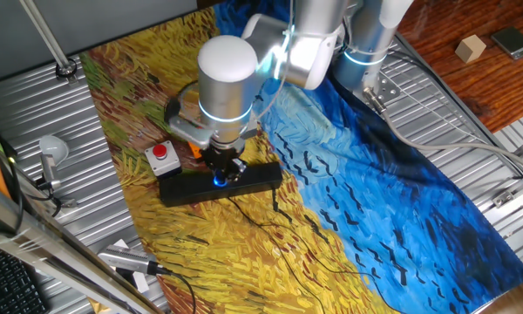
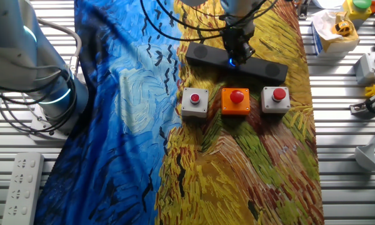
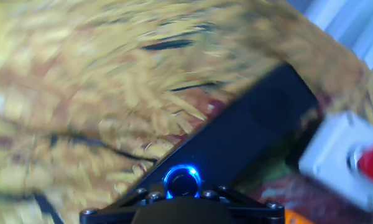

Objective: Turn the knob to increase the volume of the speaker

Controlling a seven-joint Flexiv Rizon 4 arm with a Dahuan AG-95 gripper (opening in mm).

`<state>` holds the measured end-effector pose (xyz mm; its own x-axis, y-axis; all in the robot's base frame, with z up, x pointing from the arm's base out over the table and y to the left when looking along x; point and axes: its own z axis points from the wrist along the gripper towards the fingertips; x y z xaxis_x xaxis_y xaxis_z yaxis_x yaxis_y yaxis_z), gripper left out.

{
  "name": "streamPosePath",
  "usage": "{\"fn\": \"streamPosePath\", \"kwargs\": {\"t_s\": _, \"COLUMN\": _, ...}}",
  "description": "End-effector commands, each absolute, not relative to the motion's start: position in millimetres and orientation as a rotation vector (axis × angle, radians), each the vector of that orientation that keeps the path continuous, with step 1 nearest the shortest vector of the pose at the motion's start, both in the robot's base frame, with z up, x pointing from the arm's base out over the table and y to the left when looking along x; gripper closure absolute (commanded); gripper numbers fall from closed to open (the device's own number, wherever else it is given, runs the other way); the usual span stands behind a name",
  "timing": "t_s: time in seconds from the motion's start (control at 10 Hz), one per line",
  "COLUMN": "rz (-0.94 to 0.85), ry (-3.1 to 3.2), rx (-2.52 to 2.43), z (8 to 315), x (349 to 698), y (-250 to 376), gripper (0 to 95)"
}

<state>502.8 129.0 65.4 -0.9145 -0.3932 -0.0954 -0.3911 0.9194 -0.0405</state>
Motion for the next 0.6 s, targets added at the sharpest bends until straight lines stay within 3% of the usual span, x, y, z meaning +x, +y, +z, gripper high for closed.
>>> {"fn": "streamPosePath", "kwargs": {"t_s": 0.1, "rz": 0.065, "ry": 3.013, "rx": 0.188, "z": 69.4, "x": 501.6, "y": 127.5, "gripper": 95.0}}
{"fn": "streamPosePath", "kwargs": {"t_s": 0.4, "rz": 0.09, "ry": 3.002, "rx": 0.244, "z": 69.4, "x": 500.9, "y": 127.4, "gripper": 95.0}}
{"fn": "streamPosePath", "kwargs": {"t_s": 0.6, "rz": 0.018, "ry": 3.015, "rx": 0.01, "z": 68.2, "x": 501.0, "y": 127.3, "gripper": 57.0}}
